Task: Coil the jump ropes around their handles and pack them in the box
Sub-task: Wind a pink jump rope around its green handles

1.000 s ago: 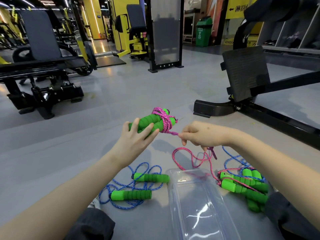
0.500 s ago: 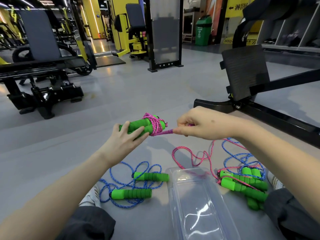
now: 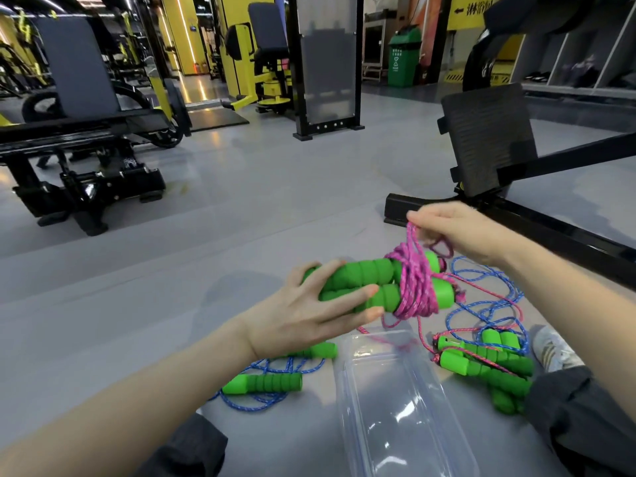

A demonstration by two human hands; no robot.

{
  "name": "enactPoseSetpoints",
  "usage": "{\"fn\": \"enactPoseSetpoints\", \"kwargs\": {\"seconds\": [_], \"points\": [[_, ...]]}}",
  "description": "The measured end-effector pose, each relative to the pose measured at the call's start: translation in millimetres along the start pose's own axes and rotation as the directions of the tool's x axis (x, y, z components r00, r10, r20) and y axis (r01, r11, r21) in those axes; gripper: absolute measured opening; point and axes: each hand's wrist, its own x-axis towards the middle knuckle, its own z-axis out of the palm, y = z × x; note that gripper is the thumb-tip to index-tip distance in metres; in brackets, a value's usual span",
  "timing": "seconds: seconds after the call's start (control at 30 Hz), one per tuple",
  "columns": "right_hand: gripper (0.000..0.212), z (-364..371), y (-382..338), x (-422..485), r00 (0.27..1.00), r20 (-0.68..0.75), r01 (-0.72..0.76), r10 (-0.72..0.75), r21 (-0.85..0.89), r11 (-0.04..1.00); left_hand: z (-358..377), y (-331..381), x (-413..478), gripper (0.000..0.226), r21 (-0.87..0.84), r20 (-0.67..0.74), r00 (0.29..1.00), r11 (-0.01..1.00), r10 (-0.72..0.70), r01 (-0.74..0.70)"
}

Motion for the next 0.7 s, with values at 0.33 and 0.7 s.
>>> {"fn": "enactPoseSetpoints", "kwargs": {"seconds": [0.33,0.7], "points": [[0.014,32.9,60.3,2.0,0.904,0.073,-0.358,0.422,0.669,0.651,4.6,3.3,13.2,0.043,-0.017,-0.074,0.985,0.988,-0.156,0.155],[0.021,81.0,4.2,7.6,0.922,0.159,-0.385,0.354,0.489,0.783,26.2,-7.6,-7.2,0.069,0.074,0.125,0.858,0.867,-0.498,0.492]]}}
